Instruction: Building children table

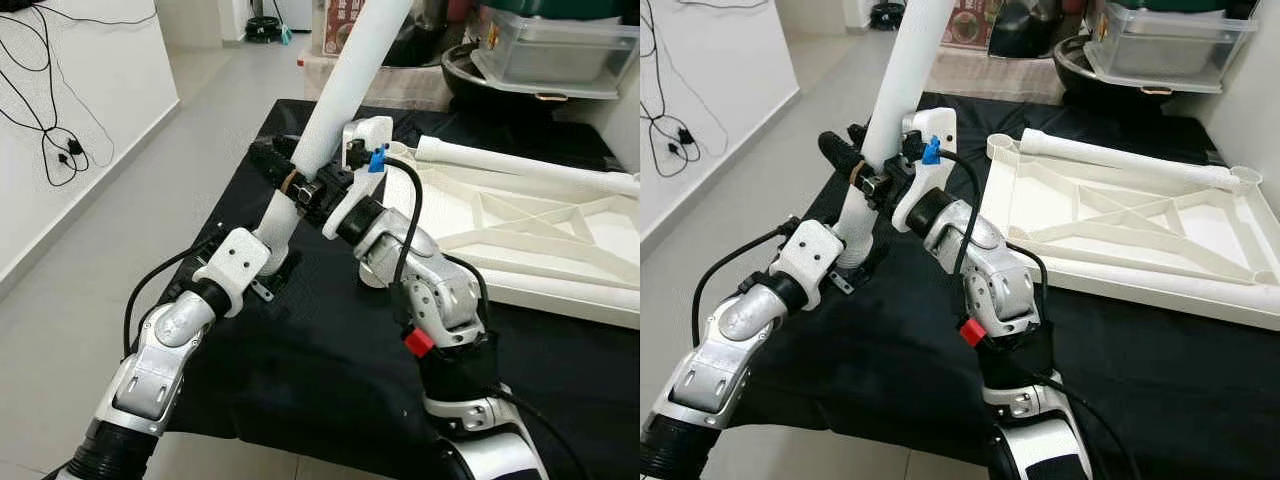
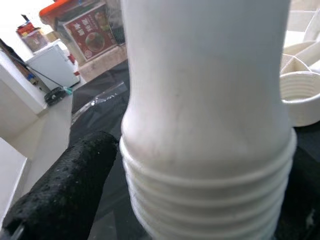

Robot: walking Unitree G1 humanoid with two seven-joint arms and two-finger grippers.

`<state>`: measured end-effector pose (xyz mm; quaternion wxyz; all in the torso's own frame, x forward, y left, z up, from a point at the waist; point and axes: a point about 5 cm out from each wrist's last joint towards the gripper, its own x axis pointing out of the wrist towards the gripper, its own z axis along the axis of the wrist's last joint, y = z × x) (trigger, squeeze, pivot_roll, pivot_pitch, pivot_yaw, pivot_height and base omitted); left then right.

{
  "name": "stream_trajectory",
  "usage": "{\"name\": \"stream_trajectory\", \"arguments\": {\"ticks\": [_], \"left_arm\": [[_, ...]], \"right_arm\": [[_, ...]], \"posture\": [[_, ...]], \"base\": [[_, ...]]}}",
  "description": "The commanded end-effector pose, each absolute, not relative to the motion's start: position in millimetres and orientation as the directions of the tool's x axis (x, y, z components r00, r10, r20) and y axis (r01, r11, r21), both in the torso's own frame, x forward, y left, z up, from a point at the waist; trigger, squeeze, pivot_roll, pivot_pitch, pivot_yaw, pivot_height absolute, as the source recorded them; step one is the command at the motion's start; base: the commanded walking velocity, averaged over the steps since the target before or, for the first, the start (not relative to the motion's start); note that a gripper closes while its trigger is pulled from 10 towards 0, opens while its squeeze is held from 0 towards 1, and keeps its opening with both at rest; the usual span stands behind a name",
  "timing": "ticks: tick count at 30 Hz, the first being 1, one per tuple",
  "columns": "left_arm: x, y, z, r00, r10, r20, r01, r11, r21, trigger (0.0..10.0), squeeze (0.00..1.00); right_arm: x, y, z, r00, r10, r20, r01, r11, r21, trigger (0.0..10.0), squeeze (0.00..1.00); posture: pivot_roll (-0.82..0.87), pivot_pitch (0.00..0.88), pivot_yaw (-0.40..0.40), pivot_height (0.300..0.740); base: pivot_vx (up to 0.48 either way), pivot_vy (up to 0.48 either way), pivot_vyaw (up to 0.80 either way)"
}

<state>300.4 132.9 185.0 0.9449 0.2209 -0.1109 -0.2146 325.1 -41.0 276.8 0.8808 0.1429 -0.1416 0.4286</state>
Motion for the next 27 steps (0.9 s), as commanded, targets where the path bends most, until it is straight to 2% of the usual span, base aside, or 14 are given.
{"name": "stream_trajectory", "arguments": {"ticks": [1, 3, 6, 7, 8, 9, 10, 12, 13, 15, 23, 25, 26, 27], "left_arm": [[298.9, 140.5, 187.7, 0.905, -0.405, 0.131, 0.301, 0.827, 0.476, 10.0, 0.00], [298.9, 140.5, 187.7, 0.905, -0.405, 0.131, 0.301, 0.827, 0.476, 10.0, 0.00], [299.0, 146.2, 191.3, 0.921, -0.356, 0.158, 0.247, 0.848, 0.469, 10.0, 0.00], [298.3, 149.7, 193.9, 0.930, -0.320, 0.183, 0.212, 0.871, 0.443, 10.0, 0.00], [298.3, 149.7, 193.9, 0.930, -0.320, 0.183, 0.212, 0.871, 0.443, 10.0, 0.00], [296.2, 151.8, 196.2, 0.936, -0.284, 0.209, 0.181, 0.895, 0.408, 10.0, 0.00], [296.2, 151.8, 196.2, 0.936, -0.284, 0.209, 0.181, 0.895, 0.408, 10.0, 0.00], [289.7, 150.5, 198.6, 0.938, -0.242, 0.247, 0.142, 0.920, 0.365, 10.0, 0.00], [289.7, 150.5, 198.6, 0.938, -0.242, 0.247, 0.142, 0.920, 0.365, 10.0, 0.00], [284.5, 145.4, 197.2, 0.939, -0.236, 0.251, 0.142, 0.929, 0.342, 10.0, 0.00], [281.2, 139.8, 192.8, 0.947, -0.221, 0.234, 0.142, 0.940, 0.311, 10.0, 0.00], [280.6, 138.9, 192.0, 0.951, -0.209, 0.228, 0.140, 0.948, 0.287, 10.0, 0.00], [280.6, 138.9, 192.0, 0.951, -0.209, 0.228, 0.140, 0.948, 0.287, 10.0, 0.00], [279.8, 137.4, 191.2, 0.951, -0.216, 0.221, 0.150, 0.948, 0.281, 10.0, 0.00]], "right_arm": [[330.4, -46.3, 282.7, 0.611, 0.688, 0.392, -0.775, 0.622, 0.115, 0.0, 0.00], [330.4, -46.3, 282.7, 0.611, 0.688, 0.392, -0.775, 0.622, 0.115, 0.0, 0.00], [338.2, -54.3, 286.3, 0.650, 0.648, 0.398, -0.732, 0.674, 0.098, 0.0, 0.00], [347.4, -63.6, 288.0, 0.707, 0.584, 0.399, -0.664, 0.742, 0.091, 10.0, 0.00], [347.4, -63.6, 288.0, 0.707, 0.584, 0.399, -0.664, 0.742, 0.091, 10.0, 0.00], [356.4, -75.7, 288.7, 0.768, 0.501, 0.399, -0.575, 0.813, 0.088, 10.0, 0.00], [356.4, -75.7, 288.7, 0.768, 0.501, 0.399, -0.575, 0.813, 0.088, 10.0, 0.00], [367.4, -96.9, 287.4, 0.847, 0.353, 0.396, -0.412, 0.908, 0.072, 10.0, 0.00], [367.4, -96.9, 287.4, 0.847, 0.353, 0.396, -0.412, 0.908, 0.072, 10.0, 0.00], [370.5, -108.0, 284.9, 0.875, 0.276, 0.398, -0.321, 0.946, 0.050, 10.0, 0.00], [374.5, -117.7, 276.3, 0.900, 0.195, 0.390, -0.184, 0.981, -0.064, 10.0, 0.00], [379.0, -129.7, 273.9, 0.909, 0.080, 0.409, 0.003, 0.980, -0.198, 10.0, 0.00], [379.0, -129.7, 273.9, 0.909, 0.080, 0.409, 0.003, 0.980, -0.198, 10.0, 0.00], [382.7, -136.1, 271.7, 0.911, 0.033, 0.411, 0.069, 0.970, -0.232, 10.0, 0.00]], "posture": [[0.08, 0.029, -0.021, 0.740], [0.08, 0.029, -0.021, 0.740], [0.08, 0.033, -0.024, 0.740], [0.08, 0.037, -0.025, 0.740], [0.08, 0.037, -0.025, 0.740], [0.08, 0.040, -0.027, 0.740], [0.08, 0.040, -0.027, 0.740], [0.09, 0.047, -0.029, 0.740], [0.09, 0.047, -0.029, 0.740], [0.09, 0.049, -0.030, 0.740], [0.09, 0.051, -0.026, 0.740], [0.09, 0.059, -0.029, 0.740], [0.09, 0.059, -0.029, 0.740], [0.09, 0.069, -0.026, 0.740]], "base": [[0.000, 0.000, 0.00], [0.000, 0.000, 0.00], [0.000, 0.000, 0.00], [0.000, 0.000, 0.00], [0.000, 0.000, 0.00], [0.000, 0.000, 0.00], [0.000, 0.000, 0.00], [0.000, 0.000, 0.00], [0.000, 0.000, 0.00], [0.000, 0.000, 0.00], [0.000, 0.000, 0.00], [0.000, 0.000, 0.00], [0.000, 0.000, 0.00], [0.000, 0.000, 0.00]]}}
